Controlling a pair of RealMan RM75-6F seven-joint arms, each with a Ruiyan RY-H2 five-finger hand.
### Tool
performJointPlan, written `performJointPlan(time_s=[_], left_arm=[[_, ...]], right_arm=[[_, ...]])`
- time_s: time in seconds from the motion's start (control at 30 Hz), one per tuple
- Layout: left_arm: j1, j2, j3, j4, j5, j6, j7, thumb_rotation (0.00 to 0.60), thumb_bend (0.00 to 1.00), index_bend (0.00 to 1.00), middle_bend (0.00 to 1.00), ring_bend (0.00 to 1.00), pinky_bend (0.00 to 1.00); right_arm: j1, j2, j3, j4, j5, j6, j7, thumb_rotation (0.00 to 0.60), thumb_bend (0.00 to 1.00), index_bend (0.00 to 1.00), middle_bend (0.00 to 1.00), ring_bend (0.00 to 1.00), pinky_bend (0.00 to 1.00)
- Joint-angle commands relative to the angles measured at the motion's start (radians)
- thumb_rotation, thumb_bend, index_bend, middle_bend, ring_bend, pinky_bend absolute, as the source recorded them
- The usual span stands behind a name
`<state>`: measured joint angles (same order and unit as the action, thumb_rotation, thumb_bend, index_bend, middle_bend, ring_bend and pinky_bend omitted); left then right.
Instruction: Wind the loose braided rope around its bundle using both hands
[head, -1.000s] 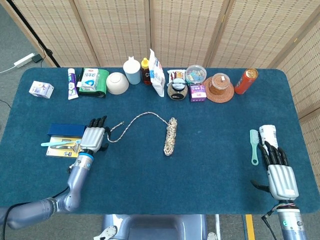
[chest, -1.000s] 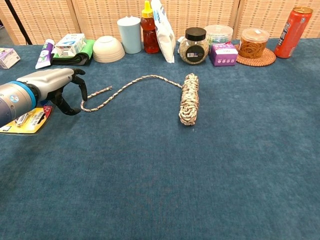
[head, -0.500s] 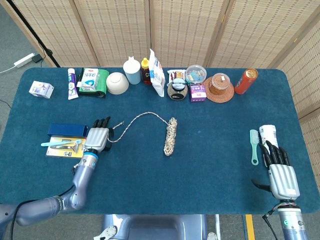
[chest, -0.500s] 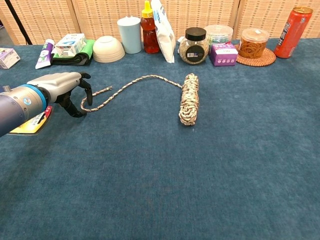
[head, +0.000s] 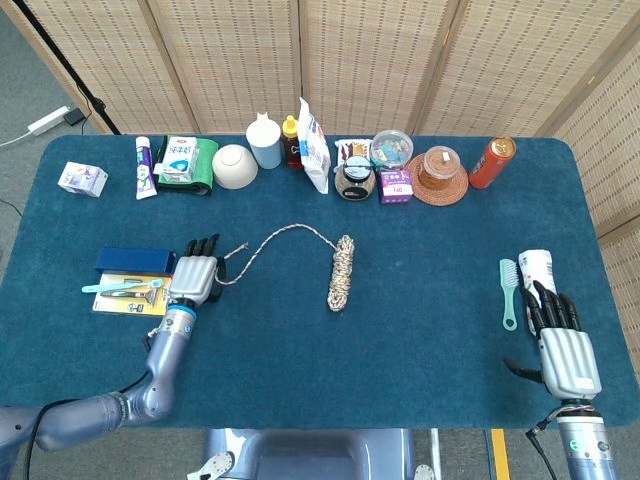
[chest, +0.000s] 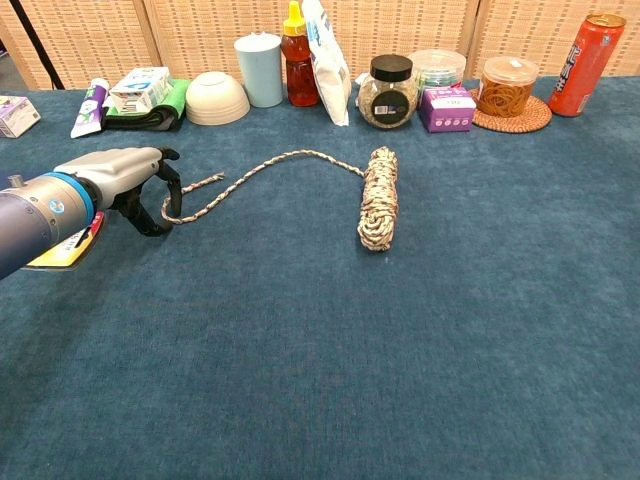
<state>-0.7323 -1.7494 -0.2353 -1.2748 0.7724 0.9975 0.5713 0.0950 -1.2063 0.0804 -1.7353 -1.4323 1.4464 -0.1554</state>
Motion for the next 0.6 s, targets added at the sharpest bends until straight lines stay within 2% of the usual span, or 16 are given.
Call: performJointPlan(time_s=[0.03,0.6], left_arm=[[-0.001,-0.003,0.002,0.002,-0.001,0.001,0.000,0.600,0.37,0.51,0.00,0.00,0.00],[-0.006,-0.017,0.006,0.012,-0.018,0.012,0.013,0.600,0.40,0.56,0.00,0.00,0.00]], right_arm=[[0.001,0.000,-0.001,-0.002,0.000,-0.002,0.002,0.600,0.00,0.00,0.00,0.00,0.00],[0.001,0.007,-0.001,-0.005,-0.001,-0.001,0.014,0.600,0.00,0.00,0.00,0.00,0.00]])
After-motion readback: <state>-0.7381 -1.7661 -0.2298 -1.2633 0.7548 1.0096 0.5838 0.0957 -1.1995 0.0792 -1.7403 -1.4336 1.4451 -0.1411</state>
